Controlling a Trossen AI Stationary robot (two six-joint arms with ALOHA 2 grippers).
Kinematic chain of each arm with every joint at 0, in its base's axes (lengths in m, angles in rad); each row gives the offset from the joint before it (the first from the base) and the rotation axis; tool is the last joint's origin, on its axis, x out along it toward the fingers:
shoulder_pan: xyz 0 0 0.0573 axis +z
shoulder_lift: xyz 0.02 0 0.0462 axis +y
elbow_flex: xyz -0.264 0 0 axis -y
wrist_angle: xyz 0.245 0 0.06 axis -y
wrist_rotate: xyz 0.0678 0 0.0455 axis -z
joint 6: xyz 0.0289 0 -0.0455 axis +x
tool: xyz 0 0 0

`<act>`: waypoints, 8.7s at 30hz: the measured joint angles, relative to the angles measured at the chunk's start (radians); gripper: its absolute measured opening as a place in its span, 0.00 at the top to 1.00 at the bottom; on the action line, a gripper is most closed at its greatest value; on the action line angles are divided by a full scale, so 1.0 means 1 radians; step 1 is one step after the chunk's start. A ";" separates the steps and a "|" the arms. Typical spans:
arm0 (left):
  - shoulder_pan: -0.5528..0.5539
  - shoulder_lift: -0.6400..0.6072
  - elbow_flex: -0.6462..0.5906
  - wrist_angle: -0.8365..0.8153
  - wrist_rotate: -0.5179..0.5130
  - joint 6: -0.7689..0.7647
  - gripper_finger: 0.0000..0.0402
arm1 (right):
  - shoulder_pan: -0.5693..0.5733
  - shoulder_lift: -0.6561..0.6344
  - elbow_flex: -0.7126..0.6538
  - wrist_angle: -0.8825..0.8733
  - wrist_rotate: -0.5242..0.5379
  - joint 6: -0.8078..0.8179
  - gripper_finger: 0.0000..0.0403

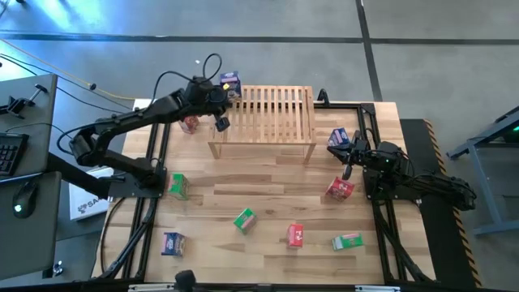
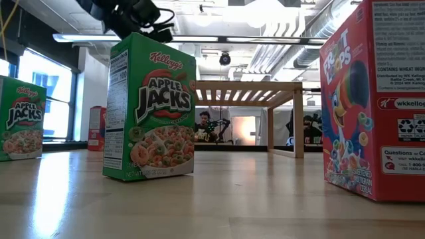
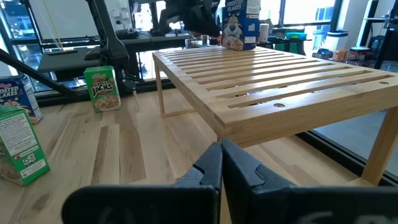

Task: Stack cereal on shelf
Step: Put the middle blue cereal box on the shelf, then put the middle red cereal box on the shelf

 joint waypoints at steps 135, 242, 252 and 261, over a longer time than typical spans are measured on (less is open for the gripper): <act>-0.338 -0.135 -0.623 1.169 0.377 -0.263 0.98 | -0.002 0.000 0.000 0.231 -0.128 0.191 1.00; -0.168 -0.164 -0.621 1.155 0.404 -0.182 0.98 | 0.633 1.192 0.826 -1.049 -0.039 0.955 0.56; -0.126 -0.164 -0.622 1.157 0.404 -0.211 0.98 | 0.563 1.198 1.039 -1.056 -0.066 0.845 0.65; -0.126 -0.164 -0.622 1.158 0.404 -0.219 0.98 | 0.477 1.376 1.487 -1.098 -0.067 0.501 0.65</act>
